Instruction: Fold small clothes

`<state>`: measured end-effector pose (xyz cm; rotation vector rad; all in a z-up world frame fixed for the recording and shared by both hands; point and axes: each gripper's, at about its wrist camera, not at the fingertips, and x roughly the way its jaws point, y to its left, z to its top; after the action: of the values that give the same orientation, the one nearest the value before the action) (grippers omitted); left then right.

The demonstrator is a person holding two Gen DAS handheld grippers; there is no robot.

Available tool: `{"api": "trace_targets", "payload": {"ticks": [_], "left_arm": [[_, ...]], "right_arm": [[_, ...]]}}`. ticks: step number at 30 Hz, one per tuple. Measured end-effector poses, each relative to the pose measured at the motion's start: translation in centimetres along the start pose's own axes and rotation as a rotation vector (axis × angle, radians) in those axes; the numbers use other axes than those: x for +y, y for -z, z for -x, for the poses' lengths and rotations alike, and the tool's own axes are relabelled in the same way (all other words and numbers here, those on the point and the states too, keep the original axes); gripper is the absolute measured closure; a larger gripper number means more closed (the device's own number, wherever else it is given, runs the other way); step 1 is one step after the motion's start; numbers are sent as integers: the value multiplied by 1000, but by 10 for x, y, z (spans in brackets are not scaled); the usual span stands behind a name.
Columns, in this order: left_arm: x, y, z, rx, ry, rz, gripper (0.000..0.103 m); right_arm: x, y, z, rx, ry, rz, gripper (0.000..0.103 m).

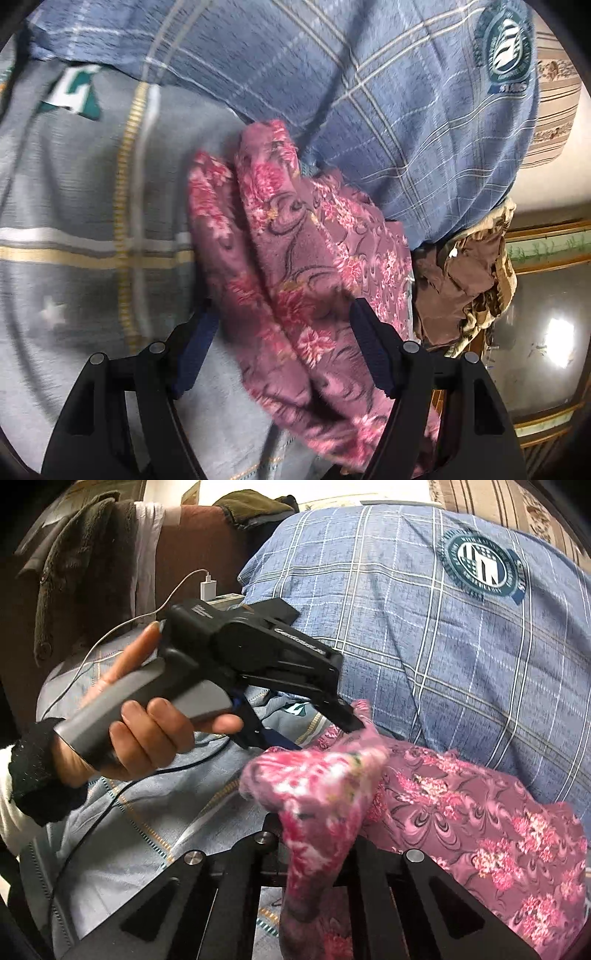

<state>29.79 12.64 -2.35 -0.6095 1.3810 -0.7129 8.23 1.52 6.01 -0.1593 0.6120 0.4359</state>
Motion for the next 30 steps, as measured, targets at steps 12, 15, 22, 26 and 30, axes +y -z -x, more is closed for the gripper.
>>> {"api": "trace_targets", "payload": {"ticks": [12, 15, 22, 26, 30], "left_arm": [[-11, -6, -16, -37, -136, -26, 65], [-18, 2, -10, -82, -197, -46, 90], [-72, 16, 23, -191, -87, -43, 92], [-121, 19, 10, -195, -106, -104, 92], [-163, 18, -23, -168, -117, -145, 92]], "right_arm": [[3, 17, -19, 48, -64, -19, 98], [-9, 16, -13, 29, -91, -81, 98], [-39, 20, 21, -52, -174, -252, 98], [-75, 30, 57, -131, -197, -394, 98], [-114, 48, 85, -185, -195, -515, 98]]}}
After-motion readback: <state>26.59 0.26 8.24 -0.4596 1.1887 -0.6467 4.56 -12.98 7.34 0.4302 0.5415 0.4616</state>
